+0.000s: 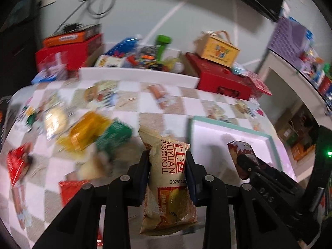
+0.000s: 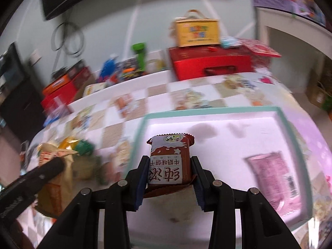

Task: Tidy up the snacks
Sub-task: 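Carry both snacks into the white tray and open both tools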

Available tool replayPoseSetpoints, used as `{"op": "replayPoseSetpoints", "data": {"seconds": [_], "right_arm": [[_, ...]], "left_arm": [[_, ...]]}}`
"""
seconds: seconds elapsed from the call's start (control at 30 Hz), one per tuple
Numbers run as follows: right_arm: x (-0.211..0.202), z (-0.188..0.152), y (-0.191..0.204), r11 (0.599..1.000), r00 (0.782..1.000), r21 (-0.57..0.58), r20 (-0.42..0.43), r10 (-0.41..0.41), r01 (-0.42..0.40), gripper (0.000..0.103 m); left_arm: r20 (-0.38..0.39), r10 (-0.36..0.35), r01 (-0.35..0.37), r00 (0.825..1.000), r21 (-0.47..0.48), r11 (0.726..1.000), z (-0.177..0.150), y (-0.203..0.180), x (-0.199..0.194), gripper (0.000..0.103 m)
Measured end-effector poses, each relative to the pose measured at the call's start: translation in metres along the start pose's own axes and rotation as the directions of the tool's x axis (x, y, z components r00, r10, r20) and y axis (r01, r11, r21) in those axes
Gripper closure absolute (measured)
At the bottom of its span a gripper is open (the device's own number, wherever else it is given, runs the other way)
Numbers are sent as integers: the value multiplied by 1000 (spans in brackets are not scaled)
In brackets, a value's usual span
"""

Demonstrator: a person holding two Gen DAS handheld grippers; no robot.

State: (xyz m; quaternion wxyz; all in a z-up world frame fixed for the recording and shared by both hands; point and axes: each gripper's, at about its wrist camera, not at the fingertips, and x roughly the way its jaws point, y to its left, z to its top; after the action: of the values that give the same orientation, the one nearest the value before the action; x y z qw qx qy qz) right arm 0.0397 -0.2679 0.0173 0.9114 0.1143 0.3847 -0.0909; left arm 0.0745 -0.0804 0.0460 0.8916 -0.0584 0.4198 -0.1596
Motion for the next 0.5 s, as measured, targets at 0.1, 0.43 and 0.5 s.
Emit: {"op": "replayPoseSetpoints", "data": {"seconds": [0.1, 0.43, 0.5], "right_arm": [[3, 3, -24, 997, 998, 45, 13, -69, 68, 61], [16, 2, -73, 979, 991, 158, 20, -132, 128, 61], [20, 2, -75, 979, 992, 168, 22, -124, 118, 61]], "left_arm": [[-16, -48, 49, 999, 57, 997, 9, -27, 14, 69], [-71, -114, 125, 991, 182, 975, 26, -95, 83, 69], [-81, -113, 127, 990, 192, 973, 26, -100, 98, 69]]}}
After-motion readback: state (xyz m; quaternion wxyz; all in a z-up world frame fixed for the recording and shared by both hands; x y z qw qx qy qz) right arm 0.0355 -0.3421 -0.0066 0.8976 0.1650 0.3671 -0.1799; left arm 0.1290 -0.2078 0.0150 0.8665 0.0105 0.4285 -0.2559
